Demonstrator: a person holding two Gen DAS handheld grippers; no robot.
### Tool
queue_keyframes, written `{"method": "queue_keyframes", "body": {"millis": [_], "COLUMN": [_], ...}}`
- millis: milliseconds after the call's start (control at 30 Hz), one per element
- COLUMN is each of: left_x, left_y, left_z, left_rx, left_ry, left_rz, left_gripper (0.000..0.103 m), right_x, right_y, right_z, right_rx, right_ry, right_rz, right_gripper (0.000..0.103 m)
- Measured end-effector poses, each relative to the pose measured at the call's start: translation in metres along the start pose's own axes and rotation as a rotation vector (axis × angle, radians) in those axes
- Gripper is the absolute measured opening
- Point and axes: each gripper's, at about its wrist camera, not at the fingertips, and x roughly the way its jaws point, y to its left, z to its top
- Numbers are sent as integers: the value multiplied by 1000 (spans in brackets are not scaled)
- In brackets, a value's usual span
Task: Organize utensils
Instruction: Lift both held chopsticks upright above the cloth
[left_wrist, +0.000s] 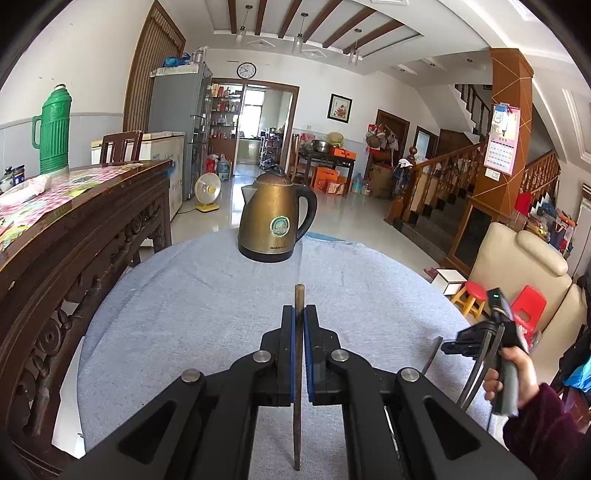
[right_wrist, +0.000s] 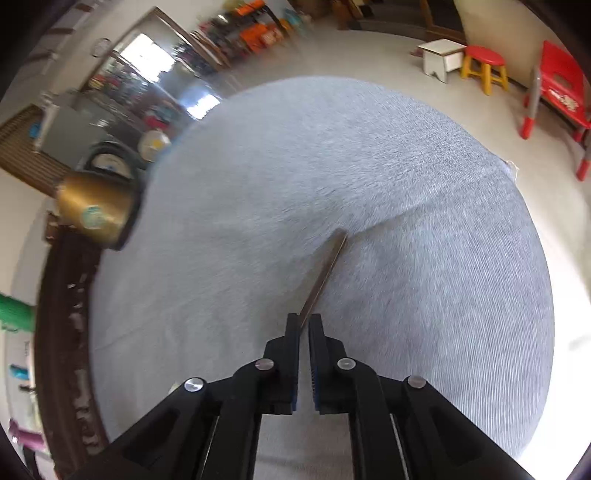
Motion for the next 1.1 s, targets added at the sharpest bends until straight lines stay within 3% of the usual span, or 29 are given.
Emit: {"method": "queue_keyframes", "body": {"millis": [100,333,467,533,600,733,1100], "left_x": [-3,-14,-21,-23,-26,-29,-38], "left_y": [-1,-2,-4,-5,-4,-5,-7], "left_z": [-4,-8,-10,-12,-13,-13,-20], "left_rx": [2,-9,-8,-6,-9,-13,-18], "left_ry": [-7,-27,-36,-40,-42,-45,-76], "left_rz": [2,-13,-21,-19,-23,-23,-24], "left_gripper": [4,4,4,4,4,4,4], "right_x": [14,30,36,37,36,19,-99], "right_y": [6,37,56,59,63,58,63], "right_z": [12,16,9,5,2,-11,-64], "right_rx": [-7,-81,-182,-220,-236,-246,-326], "right_ry": [29,49,37,14,-3,-67,-457], "right_rz": [-75,-268,-393,-414,-399,-283,99], "right_gripper": [20,23,15,11,6,6,6]}}
